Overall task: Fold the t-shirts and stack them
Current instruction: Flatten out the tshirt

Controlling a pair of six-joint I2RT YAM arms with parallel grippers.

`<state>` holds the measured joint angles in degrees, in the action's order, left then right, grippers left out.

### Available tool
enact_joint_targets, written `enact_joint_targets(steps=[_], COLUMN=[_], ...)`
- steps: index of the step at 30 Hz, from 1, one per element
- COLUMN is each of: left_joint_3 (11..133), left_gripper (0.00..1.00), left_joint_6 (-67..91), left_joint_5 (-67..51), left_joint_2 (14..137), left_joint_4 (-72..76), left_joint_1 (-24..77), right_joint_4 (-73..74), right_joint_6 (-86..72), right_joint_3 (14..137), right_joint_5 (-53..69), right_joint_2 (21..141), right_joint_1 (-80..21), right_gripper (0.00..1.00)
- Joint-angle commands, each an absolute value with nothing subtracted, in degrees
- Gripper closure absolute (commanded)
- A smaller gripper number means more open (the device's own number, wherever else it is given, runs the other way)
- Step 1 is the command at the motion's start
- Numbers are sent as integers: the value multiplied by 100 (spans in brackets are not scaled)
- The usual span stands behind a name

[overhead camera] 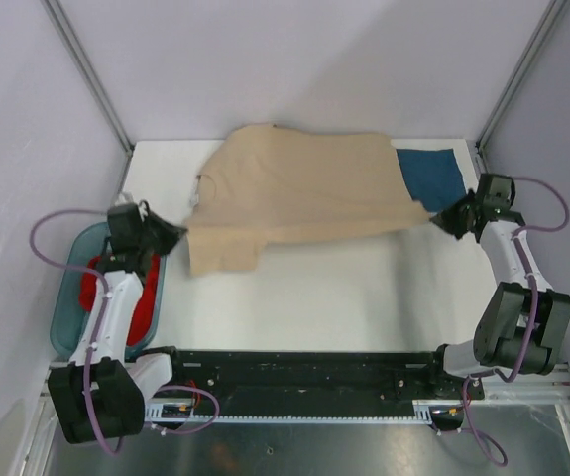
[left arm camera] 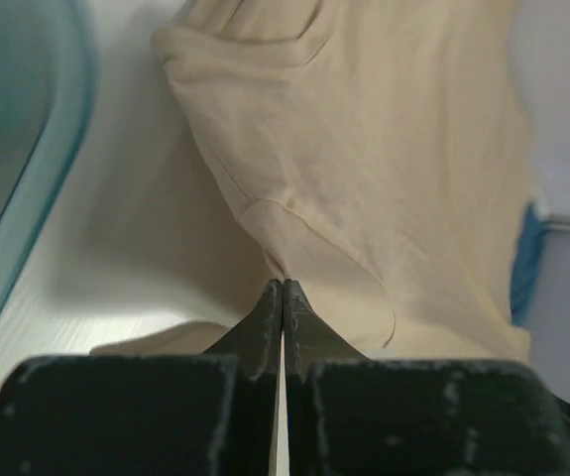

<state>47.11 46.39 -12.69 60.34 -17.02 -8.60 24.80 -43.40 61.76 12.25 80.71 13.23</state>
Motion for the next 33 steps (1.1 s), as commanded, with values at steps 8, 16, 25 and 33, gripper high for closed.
enact_joint_targets(steps=[8, 16, 25, 33], left_joint_3=[3093, 3271, 3197, 4635], left_gripper=[100, 100, 99, 100], left_joint_6=[4211, 4007, 4917, 4090], left_joint_5=[-1143, -952, -571, -512], left_joint_2=[5281, 4723, 3961, 5719], left_joint_4=[-2482, -3472, -4387, -3734], left_joint_1=[-819, -809, -804, -800], right_joint_4=[2963, 3303, 3819, 3091], right_joint_6=[-3628, -3474, -3475, -3568], right_joint_3=[5106, 4789, 4657, 4779], right_joint_5=[607, 322, 188, 626], right_joint_2=[8183, 7769, 7261, 7696], right_joint_1=[1291, 1285, 1393, 1228], right_gripper=[100, 100, 100, 100])
